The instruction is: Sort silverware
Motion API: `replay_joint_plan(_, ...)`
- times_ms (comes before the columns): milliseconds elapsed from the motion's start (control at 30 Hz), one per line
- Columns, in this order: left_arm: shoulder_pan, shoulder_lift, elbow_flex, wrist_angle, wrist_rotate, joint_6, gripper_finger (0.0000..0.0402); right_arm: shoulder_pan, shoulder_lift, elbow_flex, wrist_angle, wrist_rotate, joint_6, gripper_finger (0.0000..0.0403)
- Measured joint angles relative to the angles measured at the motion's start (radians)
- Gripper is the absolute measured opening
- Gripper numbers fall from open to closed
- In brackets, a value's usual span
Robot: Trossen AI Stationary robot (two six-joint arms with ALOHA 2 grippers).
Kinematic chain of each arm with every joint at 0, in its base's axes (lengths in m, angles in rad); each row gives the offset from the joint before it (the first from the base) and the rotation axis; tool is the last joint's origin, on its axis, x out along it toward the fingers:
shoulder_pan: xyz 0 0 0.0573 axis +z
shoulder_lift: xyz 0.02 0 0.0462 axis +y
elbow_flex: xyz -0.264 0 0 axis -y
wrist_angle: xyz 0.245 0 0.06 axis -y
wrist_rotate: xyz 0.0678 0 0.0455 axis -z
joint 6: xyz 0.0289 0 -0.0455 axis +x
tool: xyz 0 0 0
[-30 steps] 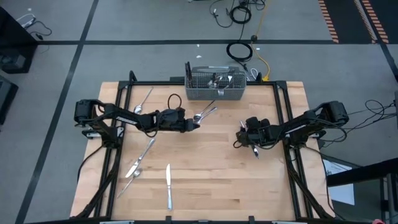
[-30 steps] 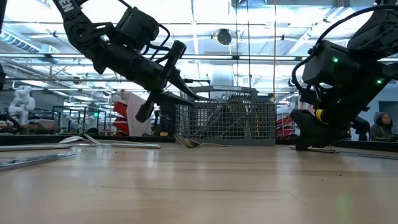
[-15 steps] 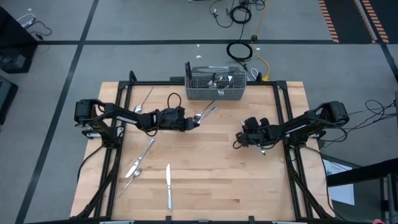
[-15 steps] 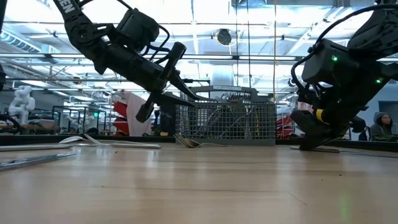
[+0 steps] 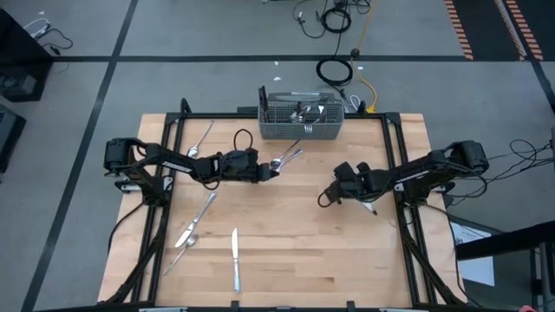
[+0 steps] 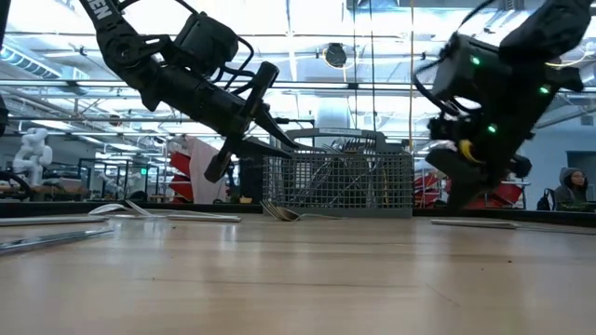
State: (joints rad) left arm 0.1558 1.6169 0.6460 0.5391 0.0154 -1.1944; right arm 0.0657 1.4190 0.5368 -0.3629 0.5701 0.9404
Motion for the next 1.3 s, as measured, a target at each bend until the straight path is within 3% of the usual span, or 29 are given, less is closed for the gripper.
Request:
replay_joint_plan(233,0.003,0.0,0.0,0.042,-0.001,0.041,0.007,-0.001,-0.002,0.06,-0.045,0.038,-0.026,0.0004)
replay_joint_plan(400,0.014,0.0,0.023,0.195,0.061,0.178,0.007,0.035,-0.065,0.163,-0.369,0.051,0.085,0.0002)
replay_joint_plan(533,0.046,0.0,0.086,0.172,0.113,0.188,0.007,0.074,-0.17,0.184,-0.623,-0.072,0.237,0.0001)
replay_joint_plan(600,0.059,0.0,0.116,0.166,0.128,0.194,0.007,0.098,-0.213,0.173,-0.664,-0.103,0.301,0.0001)
replay_joint_plan(833,0.082,0.0,0.166,0.161,0.247,0.237,0.007,0.099,-0.206,0.094,-0.567,-0.038,0.349,0.0)
replay_joint_plan(1133,0.086,0.0,0.166,0.157,0.424,0.237,0.007,0.083,-0.02,0.045,-0.37,-0.063,0.337,0.0)
replay_joint_plan(1300,0.086,0.0,0.166,0.157,0.448,0.24,0.007,0.08,0.102,0.042,-0.216,-0.095,0.238,0.0)
